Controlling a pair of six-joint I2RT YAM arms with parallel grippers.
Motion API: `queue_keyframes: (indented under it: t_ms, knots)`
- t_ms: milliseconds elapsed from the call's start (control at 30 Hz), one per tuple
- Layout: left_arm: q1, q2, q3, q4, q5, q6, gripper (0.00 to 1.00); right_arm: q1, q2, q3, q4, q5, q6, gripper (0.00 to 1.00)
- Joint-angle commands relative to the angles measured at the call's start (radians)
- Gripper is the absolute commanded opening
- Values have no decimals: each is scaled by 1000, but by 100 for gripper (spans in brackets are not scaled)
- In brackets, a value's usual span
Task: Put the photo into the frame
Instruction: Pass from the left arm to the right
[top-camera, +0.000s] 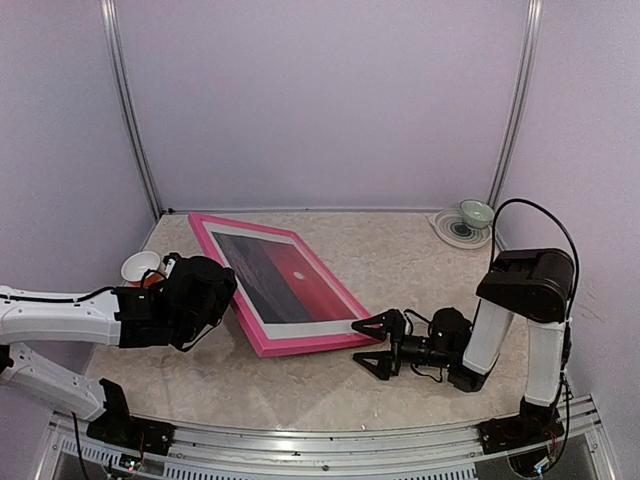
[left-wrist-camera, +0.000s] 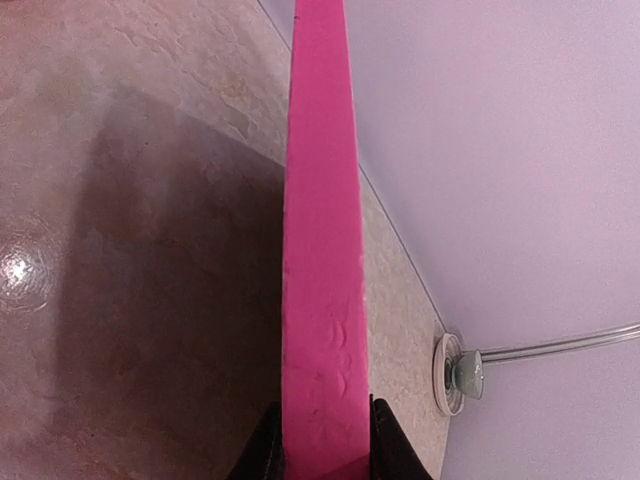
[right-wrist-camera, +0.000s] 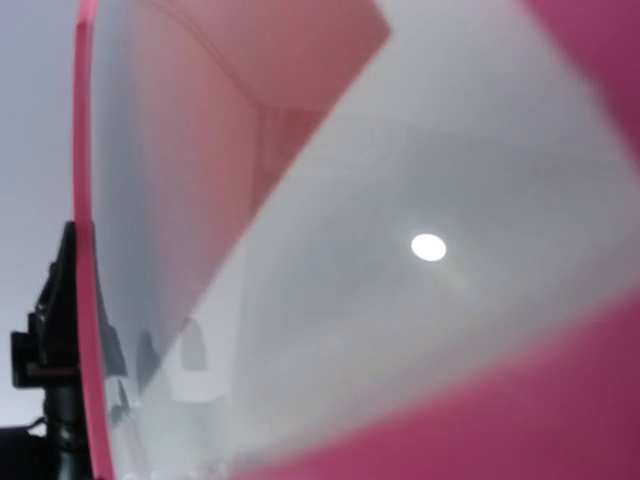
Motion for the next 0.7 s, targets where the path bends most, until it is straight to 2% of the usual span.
queue_keyframes:
  t_ms: [0, 100, 367, 600, 667]
  knots:
    - [-33, 4, -26, -53, -5, 26, 4, 29, 85, 11, 286, 66, 99, 92]
    - [-53, 8, -35, -68, -10, 0, 5, 33, 73, -2, 286, 99, 86, 90]
    - [-94, 16, -69, -84, -4, -67, 7, 32, 22, -24, 286, 161, 47, 77]
    - [-136, 31, -73, -102, -15, -106, 11, 33, -23, -56, 287, 223, 28, 60]
    - [-145, 42, -73, -103, -12, -113, 12, 33, -34, -55, 286, 230, 16, 59]
